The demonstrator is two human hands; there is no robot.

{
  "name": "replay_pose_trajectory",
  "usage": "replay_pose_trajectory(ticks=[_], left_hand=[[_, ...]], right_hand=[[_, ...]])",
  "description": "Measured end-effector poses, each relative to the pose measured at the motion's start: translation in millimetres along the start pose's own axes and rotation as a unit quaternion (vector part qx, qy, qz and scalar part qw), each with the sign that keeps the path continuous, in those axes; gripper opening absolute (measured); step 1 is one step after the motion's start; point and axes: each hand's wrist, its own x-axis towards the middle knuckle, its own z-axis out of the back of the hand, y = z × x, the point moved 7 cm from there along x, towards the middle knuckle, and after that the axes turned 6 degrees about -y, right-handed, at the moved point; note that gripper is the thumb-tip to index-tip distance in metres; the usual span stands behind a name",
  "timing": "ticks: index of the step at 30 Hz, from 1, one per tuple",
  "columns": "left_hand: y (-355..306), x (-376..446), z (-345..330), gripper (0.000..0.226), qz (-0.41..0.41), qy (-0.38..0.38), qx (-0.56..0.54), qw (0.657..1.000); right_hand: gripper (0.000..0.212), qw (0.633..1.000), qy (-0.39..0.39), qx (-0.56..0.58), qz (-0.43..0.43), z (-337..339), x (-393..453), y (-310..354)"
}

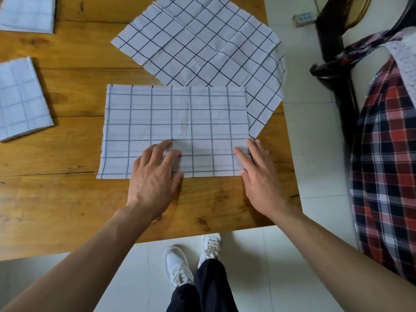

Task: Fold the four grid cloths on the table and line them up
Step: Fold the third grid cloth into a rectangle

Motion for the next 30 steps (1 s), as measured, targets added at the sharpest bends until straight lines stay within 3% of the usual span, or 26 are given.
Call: replay_pose_trajectory(ticks=[5,11,16,19,30], left_hand=[[0.8,-0.9,-0.3,0.047,-0.004,0.005,0.014,1.0],[0.3,-1.5,0.2,0.041,-0.007,-0.01,0.016,1.0],[0.1,-0.7,0.9,0.04,0.0,-0.017,0.002,1.0],[5.2,-2.3,3.1,0.041,0.003,-0.021,0.0,1.0],[94.9,-34.2,25.3,0.039,0.08,-0.041,0.028,0.996]], right_hand=[[0.072,1.0,-0.007,0.015,0.007,10.5,2.8,14.1],[0.046,0.996,-0.008,0.064,0.055,5.0,15.2,73.6],[0.048,0.99,0.013,0.136,0.029,-23.4,18.2,99.4],[0.046,0.992,0.006,0.123,0.016,-32.1,15.7,94.0],[0.048,0.995,0.01,0.094,0.009,-30.1,18.1,107.2]])
